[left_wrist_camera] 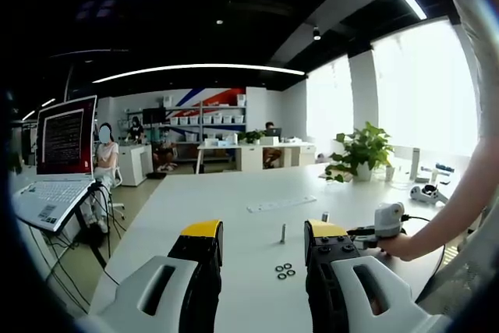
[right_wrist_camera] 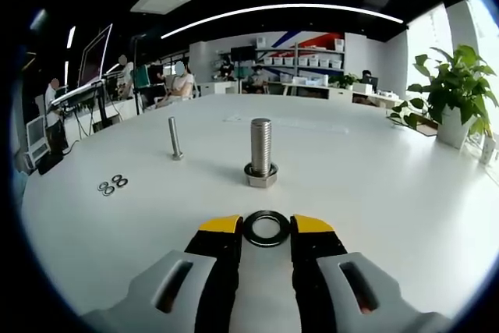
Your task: Place the washer onto the threaded stud by aligning its center hole with the stud, sliding it down to the base, and recovering from edge contact or off-axis alignment until the washer reaches the visible bottom stop.
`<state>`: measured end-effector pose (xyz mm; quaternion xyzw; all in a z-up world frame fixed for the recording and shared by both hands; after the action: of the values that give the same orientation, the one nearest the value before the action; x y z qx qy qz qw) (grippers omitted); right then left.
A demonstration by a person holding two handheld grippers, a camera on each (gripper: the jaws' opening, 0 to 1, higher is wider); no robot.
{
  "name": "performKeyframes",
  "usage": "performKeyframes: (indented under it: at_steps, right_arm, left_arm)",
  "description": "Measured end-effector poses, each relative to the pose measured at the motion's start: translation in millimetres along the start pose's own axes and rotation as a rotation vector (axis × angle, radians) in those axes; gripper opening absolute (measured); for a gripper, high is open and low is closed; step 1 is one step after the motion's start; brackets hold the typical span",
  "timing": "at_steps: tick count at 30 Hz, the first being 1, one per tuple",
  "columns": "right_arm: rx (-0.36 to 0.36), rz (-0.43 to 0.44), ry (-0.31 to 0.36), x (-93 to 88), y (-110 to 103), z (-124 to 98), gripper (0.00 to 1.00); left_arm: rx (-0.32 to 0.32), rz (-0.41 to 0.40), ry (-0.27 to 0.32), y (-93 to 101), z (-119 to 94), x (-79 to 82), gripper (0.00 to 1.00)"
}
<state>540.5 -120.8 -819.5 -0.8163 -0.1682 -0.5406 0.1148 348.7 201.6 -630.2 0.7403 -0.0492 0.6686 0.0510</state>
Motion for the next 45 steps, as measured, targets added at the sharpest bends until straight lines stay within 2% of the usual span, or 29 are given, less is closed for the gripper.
performKeyframes:
  at_steps: [45]
  right_arm:
    - [0.006, -0.014, 0.022, 9.9, -5, -6, 0.26]
  left_arm:
    - [-0.003, 0.0, 0.003, 0.7, 0, -0.4, 0.4]
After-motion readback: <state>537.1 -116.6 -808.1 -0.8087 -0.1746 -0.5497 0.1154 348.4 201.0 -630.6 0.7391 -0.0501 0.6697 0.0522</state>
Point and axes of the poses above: the point that each gripper's makers call its tool centre point, and the gripper's own axes: z roughly forward along the fingers, y roughly to its right, x roughly out of its top, the point moved 9 cm from there along -z, roughly backward along the fingers, and after that the axes turned 5 degrees about x, right-handed, at the moved point
